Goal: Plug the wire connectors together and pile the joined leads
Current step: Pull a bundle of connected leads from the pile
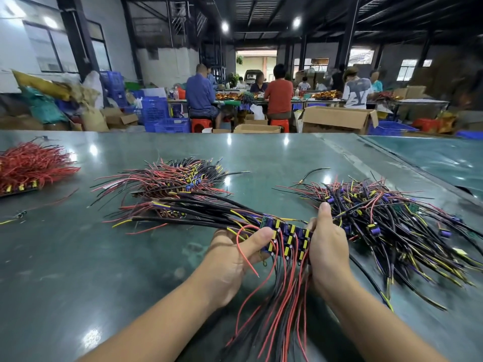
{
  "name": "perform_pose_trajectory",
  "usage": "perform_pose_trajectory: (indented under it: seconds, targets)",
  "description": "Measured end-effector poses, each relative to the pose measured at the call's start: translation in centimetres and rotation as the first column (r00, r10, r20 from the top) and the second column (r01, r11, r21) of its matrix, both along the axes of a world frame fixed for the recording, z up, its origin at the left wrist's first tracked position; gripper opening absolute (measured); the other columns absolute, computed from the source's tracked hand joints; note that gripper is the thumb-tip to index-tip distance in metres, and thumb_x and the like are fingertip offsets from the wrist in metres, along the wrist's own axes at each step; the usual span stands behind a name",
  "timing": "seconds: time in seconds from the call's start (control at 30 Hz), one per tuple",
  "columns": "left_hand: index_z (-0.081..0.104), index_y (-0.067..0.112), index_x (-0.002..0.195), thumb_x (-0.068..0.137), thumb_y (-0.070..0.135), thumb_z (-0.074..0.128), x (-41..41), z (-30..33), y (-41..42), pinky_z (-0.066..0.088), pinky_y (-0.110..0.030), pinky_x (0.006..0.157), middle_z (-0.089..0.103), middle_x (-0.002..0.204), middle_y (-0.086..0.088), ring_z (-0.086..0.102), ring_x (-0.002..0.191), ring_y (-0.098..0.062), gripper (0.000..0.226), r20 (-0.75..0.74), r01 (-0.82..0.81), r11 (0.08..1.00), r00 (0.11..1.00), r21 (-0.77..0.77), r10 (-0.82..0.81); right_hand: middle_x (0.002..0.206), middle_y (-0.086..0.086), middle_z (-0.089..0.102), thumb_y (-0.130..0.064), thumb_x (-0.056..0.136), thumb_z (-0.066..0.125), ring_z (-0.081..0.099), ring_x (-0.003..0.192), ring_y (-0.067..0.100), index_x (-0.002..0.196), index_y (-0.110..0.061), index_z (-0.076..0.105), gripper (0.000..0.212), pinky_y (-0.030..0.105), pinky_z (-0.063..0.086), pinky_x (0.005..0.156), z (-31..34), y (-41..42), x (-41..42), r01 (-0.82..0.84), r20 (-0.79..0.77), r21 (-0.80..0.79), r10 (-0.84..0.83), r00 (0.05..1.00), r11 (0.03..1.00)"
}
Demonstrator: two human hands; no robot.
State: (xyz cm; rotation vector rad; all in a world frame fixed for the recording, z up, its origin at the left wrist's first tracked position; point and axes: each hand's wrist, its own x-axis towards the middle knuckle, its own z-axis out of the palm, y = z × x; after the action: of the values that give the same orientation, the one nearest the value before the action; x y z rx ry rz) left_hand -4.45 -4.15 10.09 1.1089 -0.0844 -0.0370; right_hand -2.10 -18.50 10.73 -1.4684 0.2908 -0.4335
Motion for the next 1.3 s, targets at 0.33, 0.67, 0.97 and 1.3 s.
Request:
perform_pose_trajectory:
  seconds: [0.33, 0.67, 0.97, 1.3]
  targets:
    - [0.049, -0.009, 0.106, 0.057, 0.021, 0.077, 0.1, 0.2, 0.2, 0.057, -0.027, 0.065, 0.071, 0.078, -0.008, 0.070, 0.076, -0.018, 0.064, 0.033, 0.041, 0.999, 0.999, -0.005, -0.041, 0.039, -0.001, 0.041, -0.052, 0.097, 0.039, 0.038, 0.040, 0.020, 0.036, -0.018, 0.040, 0.069, 0.031, 0.032, 0.052, -0.9, 0.0, 0.5, -0.168, -0.002, 0.293, 0.176, 0.984, 0.941]
    - [0.072, 0.011, 0.092, 0.063, 0.051, 0.081, 0.2, 0.7, 2.1, 0.049, -0.013, 0.076, 0.075, 0.084, 0.006, 0.070, 0.084, -0.005, 0.051, 0.196, -0.066, 0.879, 0.980, 0.473, -0.032, 0.047, 0.005, 0.038, -0.061, 0.093, 0.036, 0.037, 0.042, 0.021, 0.040, -0.019, 0.043, 0.068, 0.027, 0.028, 0.046, -0.6, 0.2, 0.5, -0.222, -0.050, 0.295, 0.246, 0.968, 0.930]
    - [0.076, 0.016, 0.070, 0.065, 0.016, 0.073, 0.7, 1.6, 4.4, 0.049, -0.014, 0.057, 0.070, 0.070, 0.005, 0.064, 0.063, -0.004, 0.005, 0.073, 0.220, 0.838, 0.953, 0.500, -0.294, 0.038, -0.004, 0.043, -0.059, 0.094, 0.036, 0.043, 0.033, 0.014, 0.035, -0.019, 0.049, 0.072, 0.016, 0.033, 0.038, 0.3, -0.7, 0.5, -0.001, 0.032, 0.355, -0.011, 0.999, 0.935]
    - [0.069, 0.003, 0.076, 0.064, 0.013, 0.069, 2.4, 2.9, 8.5, 0.051, -0.026, 0.070, 0.066, 0.074, -0.007, 0.061, 0.070, -0.017, 0.016, 0.254, -0.018, 0.922, 0.963, 0.386, -0.088, 0.033, -0.009, 0.046, -0.054, 0.095, 0.037, 0.047, 0.035, 0.014, 0.034, -0.022, 0.054, 0.071, 0.025, 0.041, 0.050, 1.1, -2.4, 1.3, 0.278, 0.036, 0.527, -0.348, 0.937, 0.803]
